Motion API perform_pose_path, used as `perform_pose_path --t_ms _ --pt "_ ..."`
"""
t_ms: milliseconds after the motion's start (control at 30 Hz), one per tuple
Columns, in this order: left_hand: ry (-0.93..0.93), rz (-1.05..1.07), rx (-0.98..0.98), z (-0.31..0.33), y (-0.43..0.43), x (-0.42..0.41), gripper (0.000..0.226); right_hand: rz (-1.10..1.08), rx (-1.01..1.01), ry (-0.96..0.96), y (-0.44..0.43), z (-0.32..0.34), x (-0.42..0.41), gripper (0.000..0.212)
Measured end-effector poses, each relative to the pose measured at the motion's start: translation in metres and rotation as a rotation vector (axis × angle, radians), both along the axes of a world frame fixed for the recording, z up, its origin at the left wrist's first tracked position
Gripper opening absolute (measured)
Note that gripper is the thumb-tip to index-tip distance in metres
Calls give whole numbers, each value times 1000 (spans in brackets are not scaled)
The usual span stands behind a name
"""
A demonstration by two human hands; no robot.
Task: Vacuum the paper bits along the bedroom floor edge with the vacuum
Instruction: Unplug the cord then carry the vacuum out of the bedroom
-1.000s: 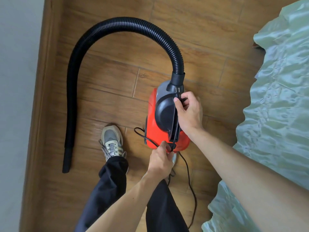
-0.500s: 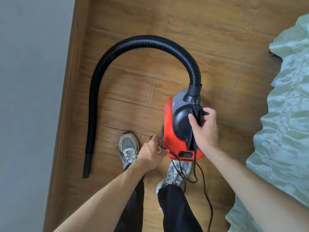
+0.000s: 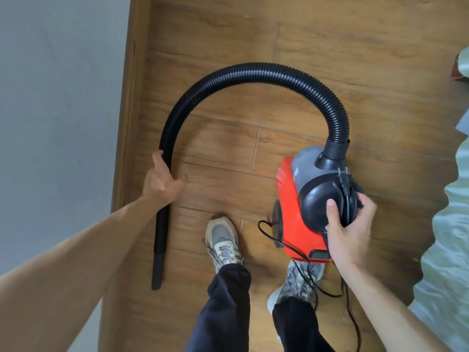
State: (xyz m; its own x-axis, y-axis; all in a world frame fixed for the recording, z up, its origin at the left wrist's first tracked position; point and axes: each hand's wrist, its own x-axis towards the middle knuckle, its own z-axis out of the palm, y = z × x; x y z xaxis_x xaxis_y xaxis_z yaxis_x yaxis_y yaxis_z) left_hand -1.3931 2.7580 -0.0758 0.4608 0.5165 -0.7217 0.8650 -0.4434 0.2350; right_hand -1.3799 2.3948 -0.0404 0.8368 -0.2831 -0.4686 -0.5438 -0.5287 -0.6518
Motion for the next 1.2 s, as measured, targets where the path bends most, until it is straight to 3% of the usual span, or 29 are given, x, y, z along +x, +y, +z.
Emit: perform_pose_path --t_ms 367,600,833,1200 --pt "113 117 -14 -82 63 -8 100 62 -129 -59 -4 -19 -4 36" --pt "113 87 -72 -109 49 -14 75 94 -148 -94 -4 -22 -6 38" --pt "-161 124 -40 -73 9 -24 53 59 -150 -72 -4 -23 -6 31" --pt "-356 152 -61 1 -54 -32 61 35 -50 -92 4 -6 12 35"
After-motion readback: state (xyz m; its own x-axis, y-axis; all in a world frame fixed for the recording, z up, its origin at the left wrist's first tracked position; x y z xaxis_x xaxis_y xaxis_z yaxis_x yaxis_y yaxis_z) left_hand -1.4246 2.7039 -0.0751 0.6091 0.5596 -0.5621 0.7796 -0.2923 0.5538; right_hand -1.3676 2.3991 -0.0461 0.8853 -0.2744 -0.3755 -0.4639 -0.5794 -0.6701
